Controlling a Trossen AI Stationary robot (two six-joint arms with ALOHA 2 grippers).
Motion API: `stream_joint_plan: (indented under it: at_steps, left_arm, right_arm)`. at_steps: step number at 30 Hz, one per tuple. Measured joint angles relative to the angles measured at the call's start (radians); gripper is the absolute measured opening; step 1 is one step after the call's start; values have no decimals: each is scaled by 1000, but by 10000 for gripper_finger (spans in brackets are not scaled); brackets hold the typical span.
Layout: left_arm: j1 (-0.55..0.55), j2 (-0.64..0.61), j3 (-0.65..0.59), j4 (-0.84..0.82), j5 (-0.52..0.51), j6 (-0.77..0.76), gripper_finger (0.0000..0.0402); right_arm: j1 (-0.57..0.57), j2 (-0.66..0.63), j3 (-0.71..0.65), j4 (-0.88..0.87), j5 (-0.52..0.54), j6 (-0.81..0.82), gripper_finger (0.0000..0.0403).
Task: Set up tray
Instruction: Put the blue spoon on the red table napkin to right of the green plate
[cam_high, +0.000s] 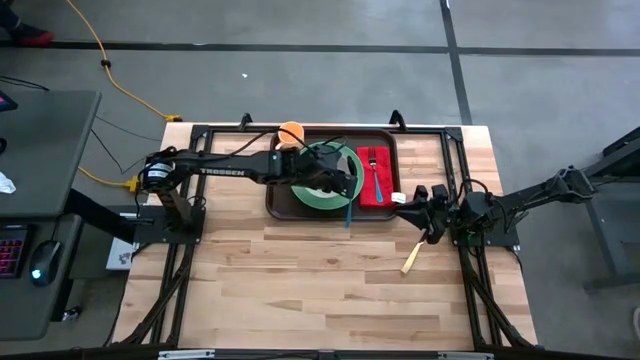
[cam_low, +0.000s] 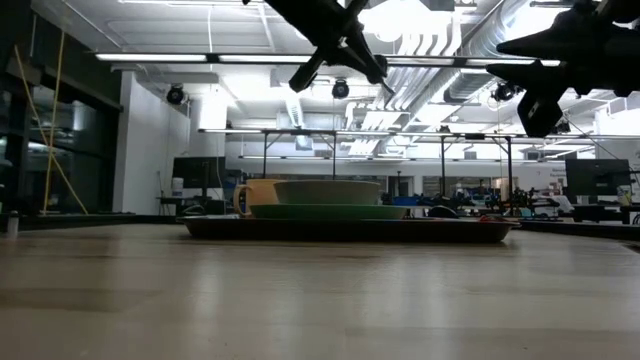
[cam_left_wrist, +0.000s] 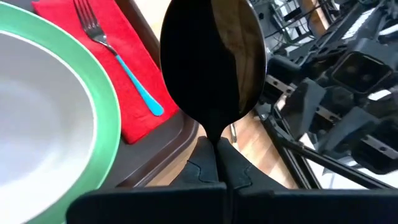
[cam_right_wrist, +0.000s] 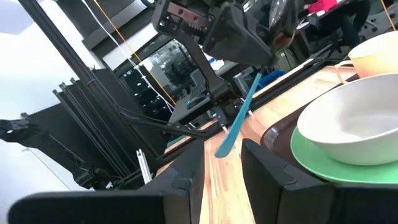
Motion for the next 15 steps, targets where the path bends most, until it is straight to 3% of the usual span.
stream_joint_plan:
  at_steps: [15]
  left_arm:
    - [0, 30, 1, 25, -19, -7, 10]
  right_arm:
    - [0, 52, 0, 56, -9, 22, 85]
